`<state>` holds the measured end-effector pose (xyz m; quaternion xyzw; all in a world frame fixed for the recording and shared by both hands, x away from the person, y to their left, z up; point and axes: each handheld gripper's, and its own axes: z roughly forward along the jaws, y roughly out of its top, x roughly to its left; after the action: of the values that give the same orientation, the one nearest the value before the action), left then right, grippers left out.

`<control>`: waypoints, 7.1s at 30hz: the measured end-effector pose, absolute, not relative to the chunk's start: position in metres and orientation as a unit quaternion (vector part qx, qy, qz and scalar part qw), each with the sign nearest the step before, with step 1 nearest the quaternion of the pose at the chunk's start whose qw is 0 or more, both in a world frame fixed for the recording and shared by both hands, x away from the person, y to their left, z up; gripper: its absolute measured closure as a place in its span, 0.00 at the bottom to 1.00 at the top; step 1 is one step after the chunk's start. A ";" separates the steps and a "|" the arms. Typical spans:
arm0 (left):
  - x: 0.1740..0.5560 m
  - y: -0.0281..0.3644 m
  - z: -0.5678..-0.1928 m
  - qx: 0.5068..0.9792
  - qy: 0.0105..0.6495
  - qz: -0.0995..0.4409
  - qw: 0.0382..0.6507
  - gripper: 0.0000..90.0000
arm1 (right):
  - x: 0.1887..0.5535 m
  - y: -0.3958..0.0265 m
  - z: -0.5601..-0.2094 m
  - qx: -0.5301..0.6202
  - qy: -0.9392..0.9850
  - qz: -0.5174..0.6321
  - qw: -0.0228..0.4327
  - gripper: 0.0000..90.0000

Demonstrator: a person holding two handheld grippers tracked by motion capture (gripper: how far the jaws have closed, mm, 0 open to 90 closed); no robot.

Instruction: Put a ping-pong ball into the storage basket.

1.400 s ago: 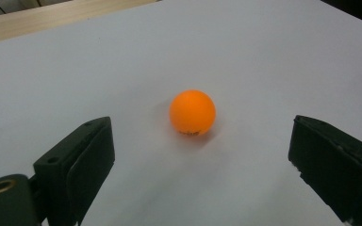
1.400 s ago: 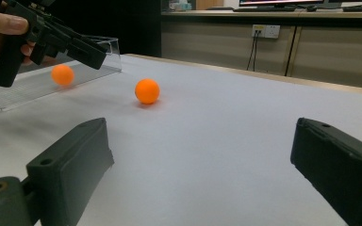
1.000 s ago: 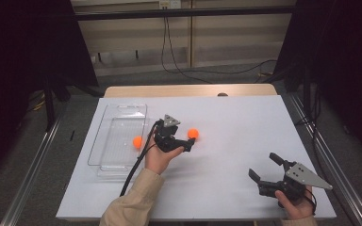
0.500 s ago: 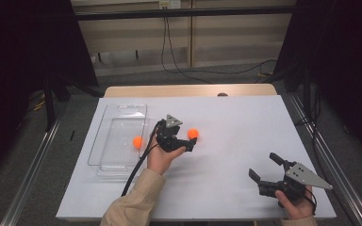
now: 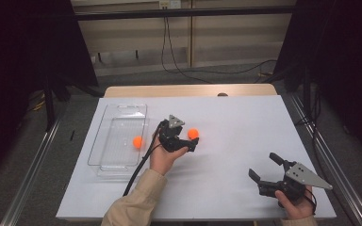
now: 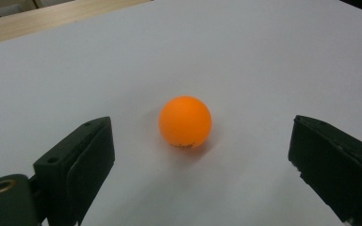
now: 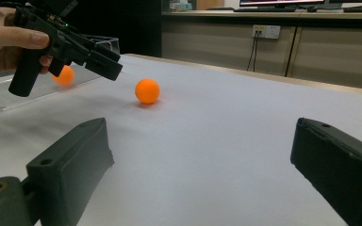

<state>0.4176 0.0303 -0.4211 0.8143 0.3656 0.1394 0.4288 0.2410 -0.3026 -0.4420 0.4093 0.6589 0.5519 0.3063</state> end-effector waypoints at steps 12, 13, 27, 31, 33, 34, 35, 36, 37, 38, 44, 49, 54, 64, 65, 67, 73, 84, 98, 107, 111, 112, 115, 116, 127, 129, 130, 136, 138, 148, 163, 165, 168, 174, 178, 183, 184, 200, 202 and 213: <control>0.420 0.026 -0.425 0.813 0.364 0.142 0.431 0.08 | 0.241 -0.302 -0.442 0.408 0.660 0.552 0.307 0.05; 0.420 0.026 -0.425 0.814 0.364 0.141 0.430 0.08 | 0.241 -0.302 -0.442 0.408 0.660 0.552 0.307 0.05; 0.424 0.022 -0.432 0.818 0.365 0.142 0.422 0.08 | 0.241 -0.302 -0.442 0.407 0.660 0.552 0.306 0.05; 0.425 0.021 -0.433 0.817 0.365 0.143 0.422 0.08 | 0.241 -0.302 -0.442 0.407 0.660 0.552 0.306 0.05; 0.425 0.021 -0.434 0.817 0.366 0.143 0.422 0.08 | 0.242 -0.302 -0.442 0.407 0.660 0.552 0.307 0.05; 0.425 0.021 -0.435 0.816 0.369 0.141 0.422 0.08 | 0.242 -0.302 -0.442 0.407 0.660 0.552 0.307 0.05; 0.426 0.021 -0.436 0.816 0.369 0.142 0.421 0.08 | 0.242 -0.302 -0.442 0.407 0.660 0.551 0.307 0.05; 0.426 0.021 -0.436 0.818 0.368 0.143 0.419 0.08 | 0.242 -0.302 -0.442 0.407 0.660 0.552 0.307 0.05; 0.427 0.020 -0.437 0.817 0.369 0.142 0.419 0.08 | 0.242 -0.302 -0.442 0.407 0.660 0.552 0.307 0.05; 0.427 0.020 -0.438 0.818 0.369 0.143 0.417 0.08 | 0.242 -0.302 -0.442 0.407 0.660 0.552 0.307 0.05; 0.429 0.019 -0.442 0.815 0.373 0.141 0.419 0.08 | 0.242 -0.301 -0.441 0.404 0.661 0.553 0.306 0.05; 0.430 0.016 -0.444 0.814 0.375 0.140 0.421 0.09 | 0.242 -0.300 -0.441 0.405 0.662 0.553 0.305 0.05; 0.431 0.015 -0.447 0.813 0.376 0.138 0.421 0.09 | 0.243 -0.300 -0.441 0.404 0.662 0.553 0.304 0.05; 0.433 0.014 -0.446 0.810 0.380 0.139 0.424 0.09 | 0.243 -0.301 -0.442 0.405 0.662 0.552 0.304 0.05; 0.433 0.014 -0.446 0.808 0.381 0.137 0.427 0.09 | 0.243 -0.300 -0.442 0.405 0.662 0.552 0.304 0.05; 0.434 0.013 -0.447 0.809 0.381 0.140 0.425 0.09 | 0.243 -0.300 -0.442 0.405 0.662 0.552 0.304 0.05; 0.437 0.013 -0.448 0.810 0.383 0.140 0.421 0.09 | 0.245 -0.299 -0.442 0.403 0.662 0.554 0.304 0.05; 0.441 0.007 -0.451 0.812 0.383 0.149 0.414 0.12 | 0.249 -0.297 -0.442 0.400 0.664 0.555 0.300 0.05; 0.447 0.001 -0.455 0.816 0.385 0.144 0.406 0.24 | 0.250 -0.296 -0.442 0.400 0.663 0.558 0.299 0.05; 0.450 0.002 -0.458 0.820 0.384 0.147 0.399 0.33 | 0.251 -0.297 -0.443 0.401 0.663 0.558 0.297 0.05; 0.451 0.002 -0.460 0.822 0.382 0.140 0.398 0.38 | 0.252 -0.297 -0.443 0.401 0.663 0.558 0.296 0.05; 0.451 0.002 -0.460 0.821 0.383 0.140 0.399 0.40 | 0.252 -0.297 -0.443 0.401 0.663 0.558 0.296 0.05; 0.452 0.002 -0.461 0.825 0.380 0.139 0.395 0.41 | 0.252 -0.297 -0.443 0.402 0.663 0.558 0.296 0.05; 0.452 0.002 -0.461 0.824 0.382 0.137 0.396 0.42 | 0.252 -0.297 -0.443 0.401 0.663 0.559 0.295 0.05; 0.453 0.002 -0.463 0.822 0.387 0.123 0.398 0.51 | 0.252 -0.297 -0.443 0.401 0.663 0.558 0.296 0.05; 0.453 0.002 -0.463 0.821 0.389 0.121 0.399 0.52 | 0.252 -0.297 -0.443 0.401 0.664 0.558 0.296 0.05; 0.453 0.002 -0.463 0.821 0.390 0.120 0.399 0.52 | 0.252 -0.297 -0.443 0.402 0.664 0.558 0.296 0.05; 0.454 0.002 -0.463 0.819 0.392 0.119 0.401 0.55 | 0.251 -0.298 -0.443 0.402 0.663 0.557 0.296 0.05; 0.454 0.002 -0.463 0.819 0.393 0.119 0.401 0.56 | 0.251 -0.298 -0.443 0.402 0.663 0.557 0.297 0.05; 0.454 0.004 -0.462 0.821 0.393 0.116 0.399 0.56 | 0.250 -0.299 -0.443 0.403 0.662 0.557 0.298 0.05; 0.451 0.008 -0.450 0.815 0.402 0.102 0.405 0.57 | 0.247 -0.301 -0.444 0.405 0.663 0.553 0.301 0.05; 0.451 0.010 -0.448 0.817 0.400 0.103 0.402 0.57 | 0.247 -0.301 -0.444 0.405 0.662 0.554 0.301 0.05; 0.450 0.011 -0.446 0.816 0.406 0.096 0.401 0.57 | 0.247 -0.300 -0.443 0.405 0.663 0.554 0.300 0.05; 0.447 0.013 -0.439 0.816 0.405 0.087 0.403 0.57 | 0.248 -0.300 -0.444 0.404 0.663 0.554 0.300 0.05; 0.445 0.015 -0.435 0.818 0.402 0.087 0.401 0.57 | 0.247 -0.300 -0.444 0.404 0.664 0.554 0.300 0.05; 0.443 0.017 -0.430 0.822 0.395 0.086 0.402 0.57 | 0.247 -0.301 -0.444 0.406 0.664 0.552 0.300 0.05; 0.443 0.018 -0.429 0.823 0.393 0.085 0.401 0.57 | 0.247 -0.301 -0.444 0.405 0.664 0.552 0.301 0.05; 0.439 0.034 -0.420 0.823 0.395 0.074 0.401 0.57 | 0.246 -0.301 -0.444 0.405 0.662 0.553 0.303 0.05; 0.439 0.035 -0.420 0.823 0.396 0.070 0.401 0.57 | 0.246 -0.301 -0.444 0.405 0.662 0.553 0.303 0.05; 0.436 0.041 -0.416 0.824 0.392 0.070 0.404 0.57 | 0.246 -0.301 -0.443 0.404 0.662 0.554 0.303 0.05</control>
<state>0.4365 0.0408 -0.4158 0.8236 0.3921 0.0702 0.4038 0.2458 -0.3006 -0.4434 0.4041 0.6623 0.5536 0.3027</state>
